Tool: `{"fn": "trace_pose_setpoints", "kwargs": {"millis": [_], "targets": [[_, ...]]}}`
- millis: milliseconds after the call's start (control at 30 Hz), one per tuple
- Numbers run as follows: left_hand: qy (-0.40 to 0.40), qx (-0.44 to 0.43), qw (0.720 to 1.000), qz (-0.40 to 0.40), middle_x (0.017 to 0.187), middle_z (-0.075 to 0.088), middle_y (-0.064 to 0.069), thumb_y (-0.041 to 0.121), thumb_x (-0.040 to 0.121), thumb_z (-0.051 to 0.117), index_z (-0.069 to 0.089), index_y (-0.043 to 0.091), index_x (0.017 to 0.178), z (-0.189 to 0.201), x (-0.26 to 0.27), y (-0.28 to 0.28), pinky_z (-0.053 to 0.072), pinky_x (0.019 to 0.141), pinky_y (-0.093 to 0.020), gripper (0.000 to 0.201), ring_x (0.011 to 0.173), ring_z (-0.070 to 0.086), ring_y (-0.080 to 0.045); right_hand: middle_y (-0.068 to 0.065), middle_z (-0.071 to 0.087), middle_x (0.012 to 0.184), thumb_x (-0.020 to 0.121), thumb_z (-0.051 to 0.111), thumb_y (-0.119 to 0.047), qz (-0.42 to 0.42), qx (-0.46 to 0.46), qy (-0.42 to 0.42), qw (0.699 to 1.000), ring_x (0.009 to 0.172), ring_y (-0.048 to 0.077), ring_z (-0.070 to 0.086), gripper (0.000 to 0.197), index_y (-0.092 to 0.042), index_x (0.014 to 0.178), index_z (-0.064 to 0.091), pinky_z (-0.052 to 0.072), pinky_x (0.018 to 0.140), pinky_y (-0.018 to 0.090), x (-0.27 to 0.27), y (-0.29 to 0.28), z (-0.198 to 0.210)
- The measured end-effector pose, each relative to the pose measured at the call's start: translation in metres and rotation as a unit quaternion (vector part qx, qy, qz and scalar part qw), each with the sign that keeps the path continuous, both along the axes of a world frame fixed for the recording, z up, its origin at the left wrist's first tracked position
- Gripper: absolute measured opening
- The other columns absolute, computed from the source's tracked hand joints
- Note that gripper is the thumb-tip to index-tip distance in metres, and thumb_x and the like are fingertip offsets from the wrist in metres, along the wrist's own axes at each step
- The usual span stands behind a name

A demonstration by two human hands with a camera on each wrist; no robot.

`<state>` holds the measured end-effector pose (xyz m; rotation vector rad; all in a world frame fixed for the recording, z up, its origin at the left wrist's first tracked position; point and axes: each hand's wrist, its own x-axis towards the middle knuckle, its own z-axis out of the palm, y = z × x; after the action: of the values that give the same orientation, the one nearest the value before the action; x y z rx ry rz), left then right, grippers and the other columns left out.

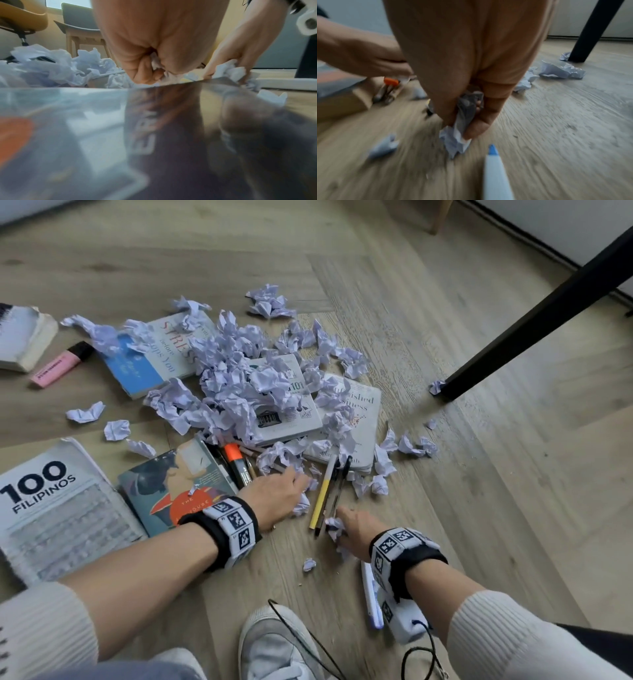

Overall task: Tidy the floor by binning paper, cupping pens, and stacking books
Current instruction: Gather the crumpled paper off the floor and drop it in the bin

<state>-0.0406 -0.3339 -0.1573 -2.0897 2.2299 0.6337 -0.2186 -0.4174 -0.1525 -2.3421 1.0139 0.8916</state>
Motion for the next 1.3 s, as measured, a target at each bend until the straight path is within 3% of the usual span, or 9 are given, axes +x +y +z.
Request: {"fn": "trace_pose_setpoints", "kwargs": {"millis": [167,333,400,500,600,767,967,1133,1300], "targets": [[0.021,-0.011,0.995,-0.092,0.083,0.049,-0.006,0.018,0.102,0.029,0.04,0.01,0.109,0.003,-0.023,0.007,0.039,0.058,-0.036,0.015,0.065,0.047,-0.026,0.021,0.058,0.121,0.094,0.047,-0.022,-0.165,-0.079,-0.054,0.982,0.111,0.034,0.056,0.032,-0.003,0.121,0.046,0.045,0.086,0.036,0.021,-0.034,0.009],[0.037,0.042,0.983,-0.174,0.097,0.057,-0.013,0.049,0.099,0.037,0.039,0.009,0.117,-0.005,-0.041,0.007,0.047,0.063,-0.041,0.044,0.079,0.059,-0.032,0.023,0.053,0.125,0.09,0.047,-0.016,-0.38,-0.126,-0.12,0.908,0.111,0.037,0.054,0.039,-0.003,0.127,0.045,0.045,0.087,0.038,0.021,-0.086,0.024],[0.028,0.09,0.975,-0.202,0.101,0.056,-0.015,0.041,0.096,0.052,0.034,0.013,0.124,-0.008,-0.048,0.008,0.05,0.065,-0.043,0.043,0.08,0.059,-0.033,0.025,0.051,0.13,0.09,0.048,-0.017,-0.43,-0.131,-0.122,0.885,0.116,0.037,0.053,0.049,-0.003,0.136,0.038,0.044,0.089,0.039,0.015,-0.095,0.029],[0.008,0.125,0.966,-0.228,0.103,0.054,-0.019,0.009,0.099,0.046,0.031,0.016,0.13,-0.009,-0.051,0.007,0.046,0.06,-0.04,0.036,0.073,0.054,-0.03,0.025,0.041,0.138,0.088,0.058,-0.036,-0.415,-0.123,-0.073,0.899,0.119,0.037,0.051,0.07,-0.003,0.141,0.029,0.044,0.089,0.038,0.01,-0.086,0.033],[0.013,0.108,0.969,-0.223,0.102,0.052,-0.019,0.008,0.101,0.038,0.038,0.01,0.124,-0.011,-0.05,0.005,0.046,0.059,-0.04,0.023,0.072,0.054,-0.03,0.023,0.031,0.139,0.074,0.069,-0.058,-0.348,-0.112,-0.031,0.93,0.119,0.035,0.049,0.092,-0.006,0.137,0.027,0.044,0.094,0.039,0.006,-0.072,0.021],[0.069,0.015,0.994,-0.077,0.093,0.05,-0.008,0.006,0.101,0.034,0.043,0.009,0.106,-0.012,-0.034,-0.007,0.047,0.064,-0.036,0.011,0.077,0.056,-0.028,0.02,0.031,0.134,0.087,0.061,-0.046,-0.294,-0.134,-0.063,0.944,0.113,0.035,0.05,0.068,-0.004,0.131,0.032,0.042,0.081,0.035,0.01,-0.062,-0.006],[0.014,-0.19,0.98,0.058,0.095,0.053,-0.007,0.032,0.097,0.033,0.051,0.014,0.084,-0.019,-0.005,-0.034,0.049,0.06,-0.027,0.029,0.073,0.045,-0.015,0.015,0.061,0.105,0.09,0.055,-0.031,-0.223,-0.118,-0.096,0.963,0.095,0.031,0.059,0.03,-0.005,0.105,0.055,0.039,0.071,0.031,-0.011,-0.083,-0.009],[-0.122,-0.041,0.986,0.108,0.114,0.033,-0.009,0.08,0.077,0.028,0.037,0.012,0.11,-0.02,-0.002,-0.045,0.045,0.074,-0.036,0.076,0.097,0.034,-0.022,0.016,0.064,0.098,0.087,0.052,-0.037,-0.306,-0.261,-0.146,0.903,0.084,0.03,0.057,0.029,-0.009,0.091,0.059,0.037,0.07,0.03,-0.028,-0.114,0.005],[-0.127,-0.008,0.983,0.134,0.13,0.025,-0.012,0.067,0.09,0.035,0.023,0.014,0.126,-0.025,0.0,-0.043,0.049,0.076,-0.037,0.066,0.109,0.033,-0.027,0.017,0.041,0.122,0.083,0.056,-0.039,-0.371,-0.305,-0.136,0.866,0.083,0.033,0.051,0.053,-0.007,0.122,0.039,0.038,0.071,0.035,-0.025,-0.146,0.009]]}}
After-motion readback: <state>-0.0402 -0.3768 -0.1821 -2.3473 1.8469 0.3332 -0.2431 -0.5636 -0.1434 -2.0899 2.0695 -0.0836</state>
